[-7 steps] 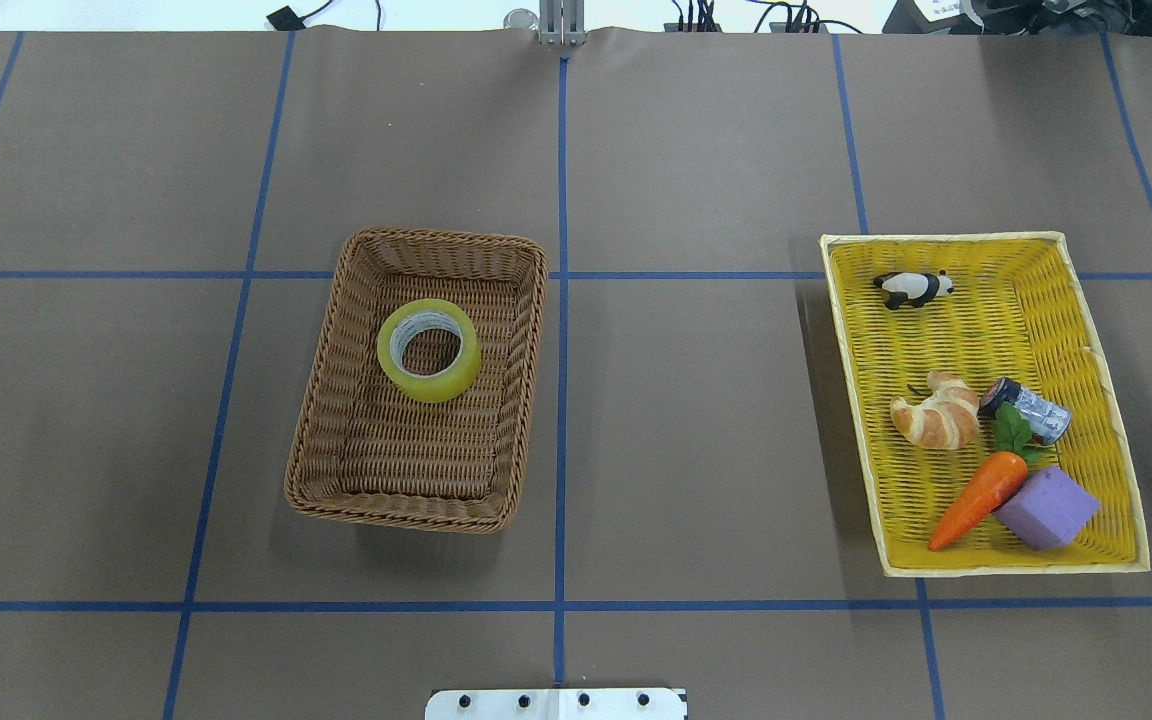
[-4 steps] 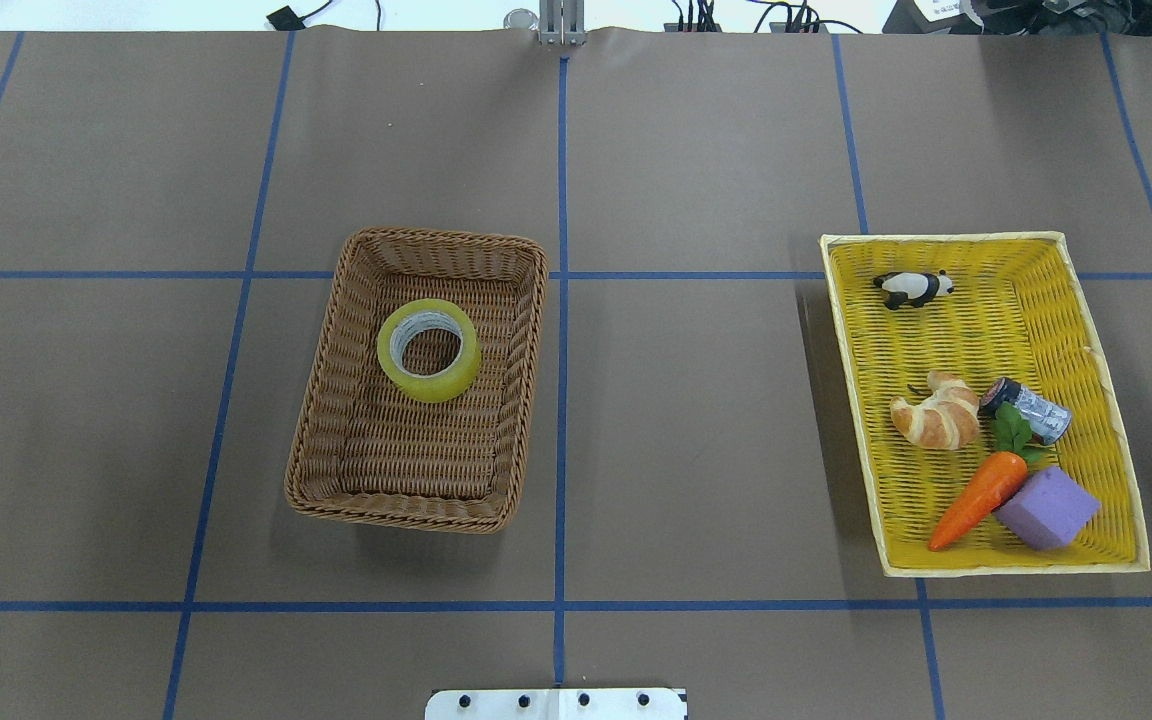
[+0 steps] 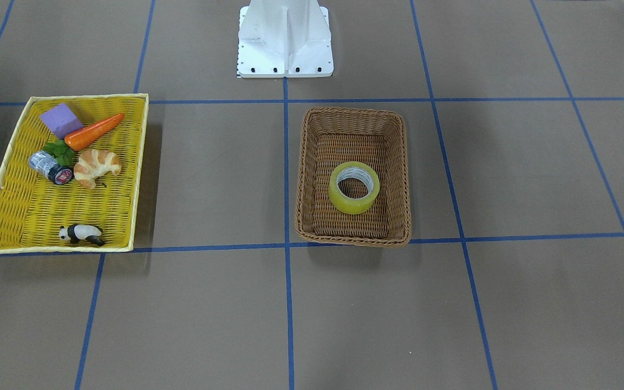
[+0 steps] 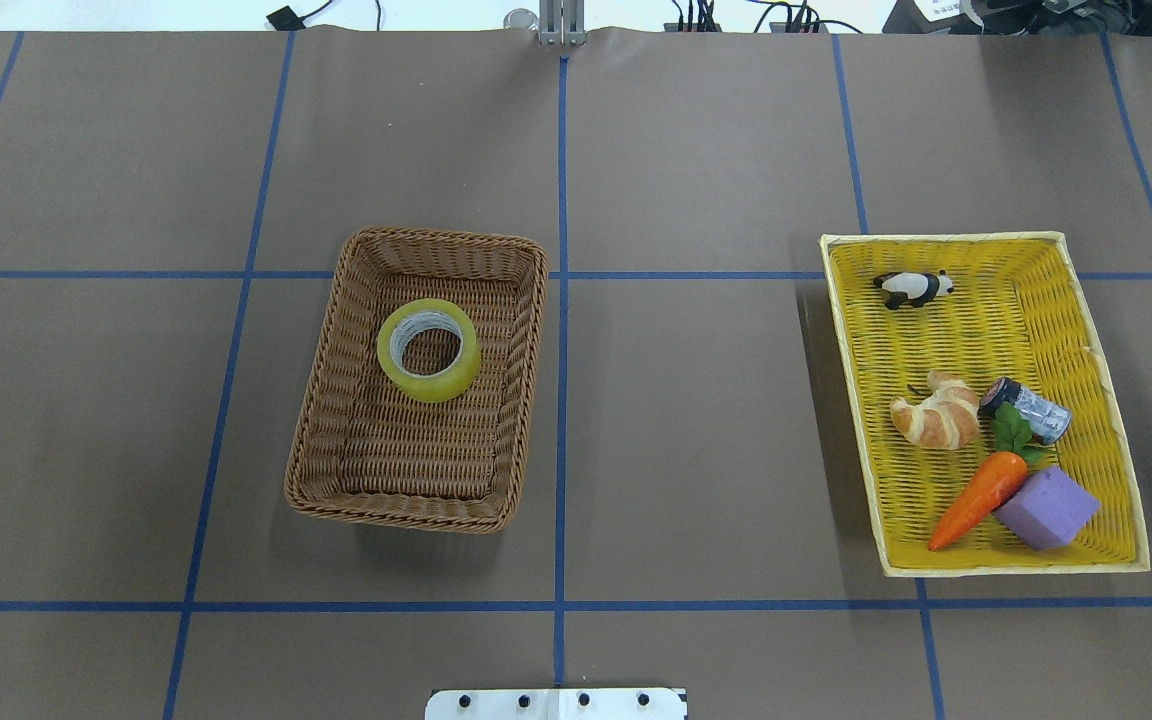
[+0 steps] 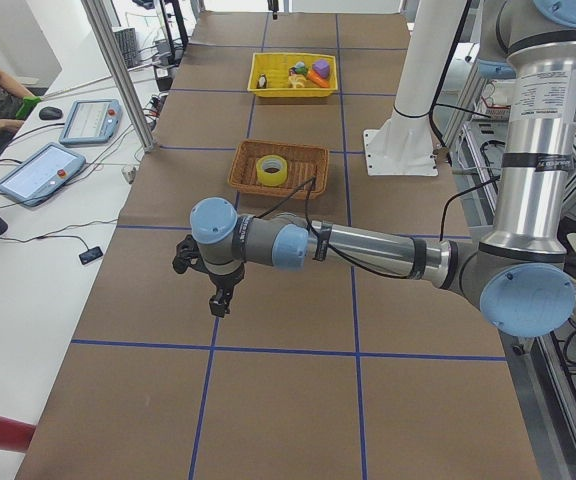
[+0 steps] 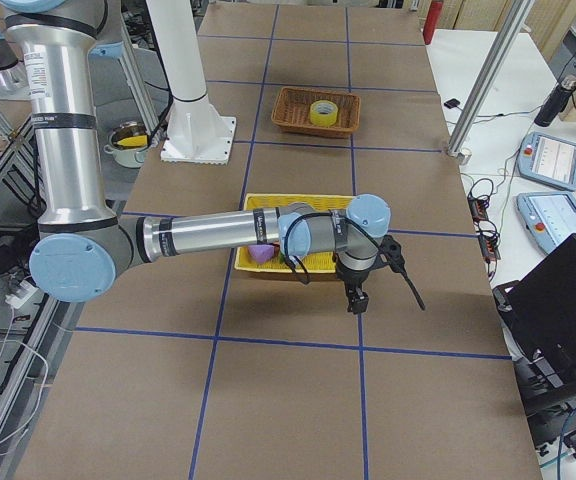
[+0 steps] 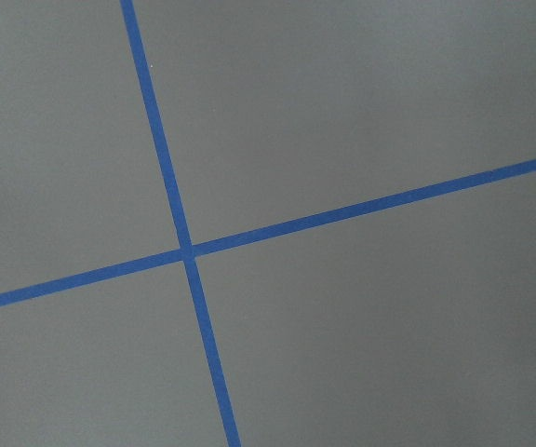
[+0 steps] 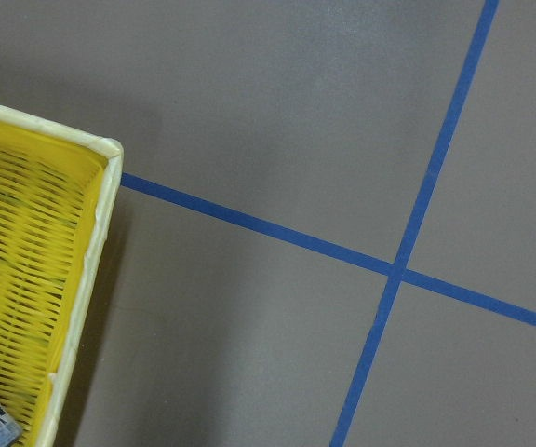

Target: Move tape to another basket

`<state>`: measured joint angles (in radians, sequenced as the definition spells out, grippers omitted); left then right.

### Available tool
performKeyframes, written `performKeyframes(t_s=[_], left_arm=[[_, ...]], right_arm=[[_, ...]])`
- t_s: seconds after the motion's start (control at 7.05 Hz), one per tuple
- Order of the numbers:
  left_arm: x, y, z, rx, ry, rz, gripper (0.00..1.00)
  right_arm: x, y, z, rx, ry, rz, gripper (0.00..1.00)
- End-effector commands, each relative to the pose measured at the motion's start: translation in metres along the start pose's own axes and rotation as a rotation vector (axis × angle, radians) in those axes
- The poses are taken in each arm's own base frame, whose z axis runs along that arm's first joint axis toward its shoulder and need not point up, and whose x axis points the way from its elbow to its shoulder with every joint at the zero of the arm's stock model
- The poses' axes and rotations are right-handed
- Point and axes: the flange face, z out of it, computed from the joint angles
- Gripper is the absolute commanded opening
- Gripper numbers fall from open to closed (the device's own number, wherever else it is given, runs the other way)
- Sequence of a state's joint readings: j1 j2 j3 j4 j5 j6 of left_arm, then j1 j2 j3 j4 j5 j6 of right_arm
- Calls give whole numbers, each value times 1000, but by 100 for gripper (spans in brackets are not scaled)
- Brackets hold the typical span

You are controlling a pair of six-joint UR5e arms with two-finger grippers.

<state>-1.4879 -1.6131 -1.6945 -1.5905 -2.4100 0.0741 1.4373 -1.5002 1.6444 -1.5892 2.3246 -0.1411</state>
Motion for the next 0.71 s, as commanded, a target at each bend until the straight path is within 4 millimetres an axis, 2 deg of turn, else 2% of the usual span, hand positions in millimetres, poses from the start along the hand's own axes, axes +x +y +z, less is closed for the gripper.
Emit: performKeyframes(t_s=[0.0,0.28,0.57], left_arm=[[-15,43,16,-39,-3,-36,98],[-13,42,14,-18,-2,-20,98],[-2,38,4,6,4,6,98]], right_arm=[[0,0,0,1,-4,0,100],[-1,-1,-1,2,-5,-1,100],[-2,-1,-2,4,-5,-3,100]])
